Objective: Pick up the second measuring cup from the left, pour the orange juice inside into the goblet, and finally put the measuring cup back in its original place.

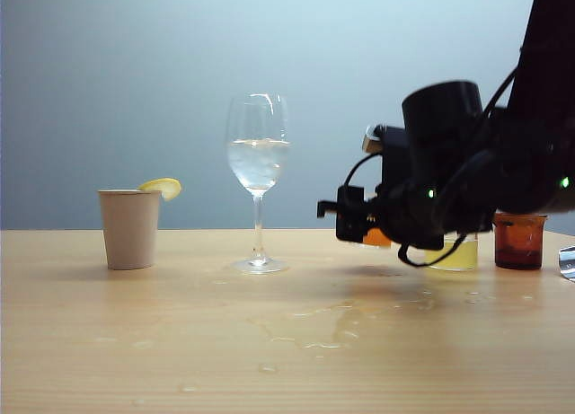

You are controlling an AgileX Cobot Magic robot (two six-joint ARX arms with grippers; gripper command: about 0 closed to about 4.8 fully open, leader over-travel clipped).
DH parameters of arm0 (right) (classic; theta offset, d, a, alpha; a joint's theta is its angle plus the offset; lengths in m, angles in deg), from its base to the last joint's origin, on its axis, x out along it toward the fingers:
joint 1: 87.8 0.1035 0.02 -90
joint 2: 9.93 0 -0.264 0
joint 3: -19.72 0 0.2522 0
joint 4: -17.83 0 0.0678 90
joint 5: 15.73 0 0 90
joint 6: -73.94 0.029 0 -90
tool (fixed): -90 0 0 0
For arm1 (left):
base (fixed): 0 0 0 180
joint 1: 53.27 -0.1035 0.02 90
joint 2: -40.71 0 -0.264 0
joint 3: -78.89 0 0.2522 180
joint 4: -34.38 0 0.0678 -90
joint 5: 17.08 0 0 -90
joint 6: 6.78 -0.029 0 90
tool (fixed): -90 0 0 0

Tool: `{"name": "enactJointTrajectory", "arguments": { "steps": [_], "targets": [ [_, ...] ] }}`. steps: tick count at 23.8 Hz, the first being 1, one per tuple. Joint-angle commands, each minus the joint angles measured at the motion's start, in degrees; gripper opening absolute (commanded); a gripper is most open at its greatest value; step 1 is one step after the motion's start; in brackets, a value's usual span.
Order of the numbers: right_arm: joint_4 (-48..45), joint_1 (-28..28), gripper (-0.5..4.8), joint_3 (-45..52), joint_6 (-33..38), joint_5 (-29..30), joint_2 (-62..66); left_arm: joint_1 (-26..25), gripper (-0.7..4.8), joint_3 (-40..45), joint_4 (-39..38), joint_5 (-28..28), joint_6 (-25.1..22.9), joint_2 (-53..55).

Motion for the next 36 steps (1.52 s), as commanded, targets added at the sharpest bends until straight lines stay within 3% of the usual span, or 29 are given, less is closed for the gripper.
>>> {"name": "enactJointTrajectory", "arguments": {
  "steps": [1, 8, 16, 31, 36],
  "targets": [
    [0.7, 0.1, 2.79, -0.2, -0.8, 0.1, -2.6, 0.0, -0.06, -0.3, 0.7, -0.4, 0.2, -0.1],
    [2.5, 0.0, 2.78, -0.2, -3.2, 0.1, -7.7, 0.1, -0.06, -0.3, -2.8, -4.2, -2.8, -0.1],
    [8.3, 0.0, 2.78, -1.5, -3.8, 1.2, -14.2, 0.0, -0.06, -1.7, -4.1, -3.8, -2.8, -0.1],
    [24.9, 0.1, 2.78, -15.6, -5.1, 5.1, -18.7, 0.0, -0.05, -1.8, -4.0, -3.8, -2.8, -0.1],
    [34.7, 0.1, 2.78, -22.8, -5.3, 7.2, -18.7, 0.0, -0.06, -1.8, -4.0, -3.8, -2.8, -0.1]
  ]
}}
